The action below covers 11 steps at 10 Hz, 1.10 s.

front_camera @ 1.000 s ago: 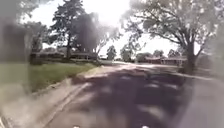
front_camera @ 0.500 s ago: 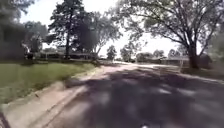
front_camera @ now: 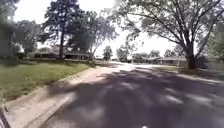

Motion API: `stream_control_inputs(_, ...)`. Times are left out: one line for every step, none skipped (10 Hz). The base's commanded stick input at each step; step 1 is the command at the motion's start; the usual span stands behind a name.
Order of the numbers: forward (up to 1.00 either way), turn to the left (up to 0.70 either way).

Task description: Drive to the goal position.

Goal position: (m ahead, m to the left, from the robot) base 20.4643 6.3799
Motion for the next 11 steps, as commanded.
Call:
stream_control_inputs(1.00,0.00)
stream_control_inputs(1.00,0.00)
stream_control_inputs(1.00,0.00)
stream_control_inputs(1.00,0.00)
stream_control_inputs(1.00,0.00)
stream_control_inputs(1.00,0.00)
stream_control_inputs(1.00,0.00)
stream_control_inputs(1.00,0.00)
stream_control_inputs(1.00,-0.01)
stream_control_inputs(1.00,-0.03)
stream_control_inputs(1.00,0.00)
